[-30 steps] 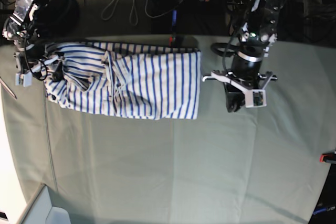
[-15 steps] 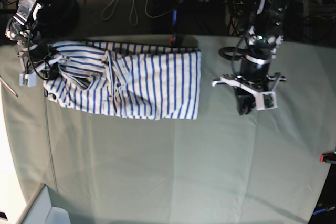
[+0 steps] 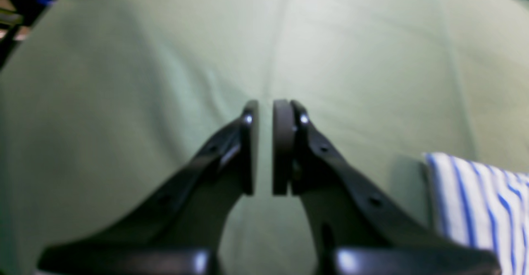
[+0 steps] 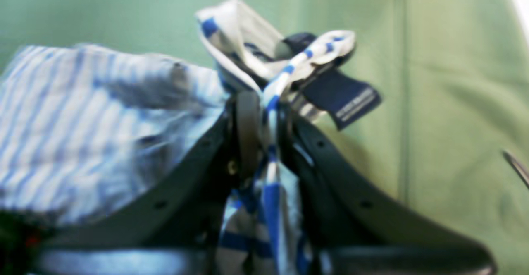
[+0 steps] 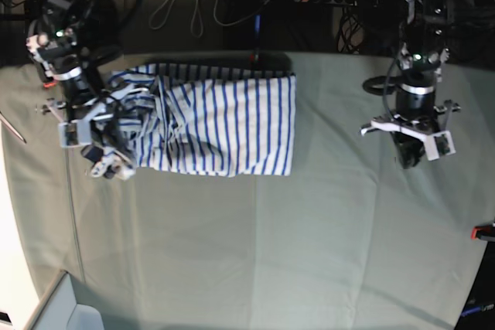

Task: Layout the t-shirt on the table in an organized manner, then fold the t-shirt properly
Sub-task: 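Grasp the other strip end with the right gripper and fold it over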

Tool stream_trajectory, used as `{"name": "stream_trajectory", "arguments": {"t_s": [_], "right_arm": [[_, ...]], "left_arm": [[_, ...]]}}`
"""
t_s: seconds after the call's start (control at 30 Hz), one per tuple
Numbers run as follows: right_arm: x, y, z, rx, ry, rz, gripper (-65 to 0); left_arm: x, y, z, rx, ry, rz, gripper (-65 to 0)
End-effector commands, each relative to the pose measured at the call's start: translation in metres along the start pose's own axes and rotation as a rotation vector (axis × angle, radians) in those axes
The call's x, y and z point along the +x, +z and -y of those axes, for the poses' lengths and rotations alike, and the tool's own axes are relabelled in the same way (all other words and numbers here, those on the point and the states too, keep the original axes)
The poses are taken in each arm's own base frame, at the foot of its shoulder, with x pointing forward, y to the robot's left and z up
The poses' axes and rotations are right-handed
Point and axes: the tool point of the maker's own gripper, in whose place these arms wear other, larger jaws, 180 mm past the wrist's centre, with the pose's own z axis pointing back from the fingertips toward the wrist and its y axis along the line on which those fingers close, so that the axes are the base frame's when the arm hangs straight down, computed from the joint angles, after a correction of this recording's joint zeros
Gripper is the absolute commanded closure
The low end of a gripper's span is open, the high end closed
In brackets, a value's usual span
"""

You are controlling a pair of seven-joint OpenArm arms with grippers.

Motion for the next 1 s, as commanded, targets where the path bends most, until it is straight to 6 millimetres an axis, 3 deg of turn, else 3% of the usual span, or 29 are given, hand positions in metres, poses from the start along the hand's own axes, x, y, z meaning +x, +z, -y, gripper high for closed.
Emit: {"name": "stream_trajectory", "arguments": {"t_s": [0.0, 0.33, 0.43, 0.53, 0.63, 0.8, 0.87, 0.97], "right_arm": [[0.025, 0.002, -0.016, 0.042, 0.0, 0.092, 0.0], [0.068, -0.008, -0.154, 0.424, 0.077, 0.199, 0.0], [0.06, -0.022, -0.188, 0.524, 0.076, 0.172, 0.0], [0.042, -0.043, -0.204, 0.579, 0.06, 0.11, 0.0], [0.029, -0.057, -0.207, 0.596, 0.047, 0.065, 0.0], [0.023, -0.068, -0.228, 0.658, 0.063, 0.031, 0.0], [0.019, -0.068, -0.241, 0.695, 0.074, 0.015, -4.8], [0.018, -0.057, -0.257, 0.735, 0.092, 0.02, -17.2]], "left_arm": [[0.019, 0.001, -0.007, 0.015, -0.005, 0.061, -6.3], [0.031, 0.008, -0.07, 0.175, -0.002, 0.091, -6.3], [0.033, 0.009, -0.078, 0.195, 0.001, 0.096, -6.3], [0.033, 0.01, -0.08, 0.199, 0.0, 0.096, -6.3], [0.029, 0.014, -0.081, 0.199, -0.009, 0.088, -6.3], [0.025, 0.014, -0.081, 0.201, -0.006, 0.077, -6.3], [0.024, 0.014, -0.081, 0.199, -0.006, 0.075, -6.3], [0.025, 0.014, -0.08, 0.197, -0.006, 0.076, -6.3]]}}
